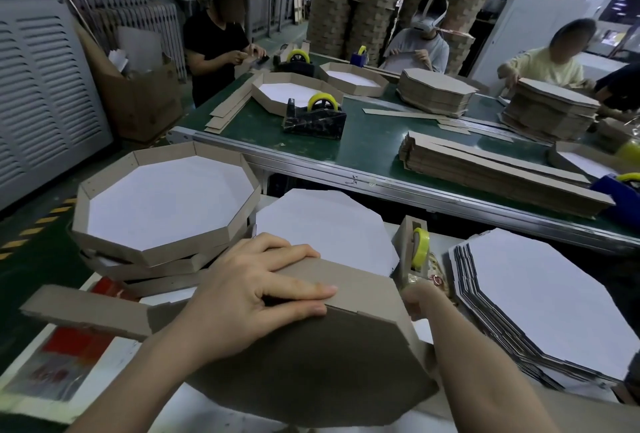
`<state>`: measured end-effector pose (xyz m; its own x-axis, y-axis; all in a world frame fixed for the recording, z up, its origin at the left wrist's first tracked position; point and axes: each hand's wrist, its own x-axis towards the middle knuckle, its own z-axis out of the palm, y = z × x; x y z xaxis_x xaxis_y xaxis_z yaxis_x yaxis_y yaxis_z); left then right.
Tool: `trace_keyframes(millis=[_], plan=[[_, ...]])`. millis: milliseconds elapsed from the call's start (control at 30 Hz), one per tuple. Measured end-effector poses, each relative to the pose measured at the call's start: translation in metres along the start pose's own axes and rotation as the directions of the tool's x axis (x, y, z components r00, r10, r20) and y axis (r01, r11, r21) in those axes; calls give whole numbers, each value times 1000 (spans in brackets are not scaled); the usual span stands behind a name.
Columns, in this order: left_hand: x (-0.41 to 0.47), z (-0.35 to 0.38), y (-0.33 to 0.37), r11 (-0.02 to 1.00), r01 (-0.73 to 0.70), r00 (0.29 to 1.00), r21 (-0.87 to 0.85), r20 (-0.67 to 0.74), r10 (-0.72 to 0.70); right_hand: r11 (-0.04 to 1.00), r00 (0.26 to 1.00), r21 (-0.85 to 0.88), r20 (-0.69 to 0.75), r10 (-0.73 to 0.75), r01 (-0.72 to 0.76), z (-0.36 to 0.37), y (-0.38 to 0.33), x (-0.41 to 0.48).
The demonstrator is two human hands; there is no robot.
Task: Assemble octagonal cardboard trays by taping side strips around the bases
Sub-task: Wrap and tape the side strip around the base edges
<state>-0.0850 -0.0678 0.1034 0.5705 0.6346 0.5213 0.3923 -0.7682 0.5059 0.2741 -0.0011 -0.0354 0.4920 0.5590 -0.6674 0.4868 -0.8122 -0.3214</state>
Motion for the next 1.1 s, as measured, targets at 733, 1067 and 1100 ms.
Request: trace_keyframes(millis=[733, 1067, 1100], plan=[[-28, -10, -12, 995, 98, 994, 11, -53, -97, 537, 434, 288, 352, -829, 793, -10, -81, -234], [-31, -14, -8, 996, 51, 998, -67, -18, -53, 398, 427, 159, -252, -869, 904, 5, -70, -259], [-32, -14, -8, 996, 59, 998, -65, -19, -60, 379, 421, 191, -289, -860, 905, 5, -71, -262]])
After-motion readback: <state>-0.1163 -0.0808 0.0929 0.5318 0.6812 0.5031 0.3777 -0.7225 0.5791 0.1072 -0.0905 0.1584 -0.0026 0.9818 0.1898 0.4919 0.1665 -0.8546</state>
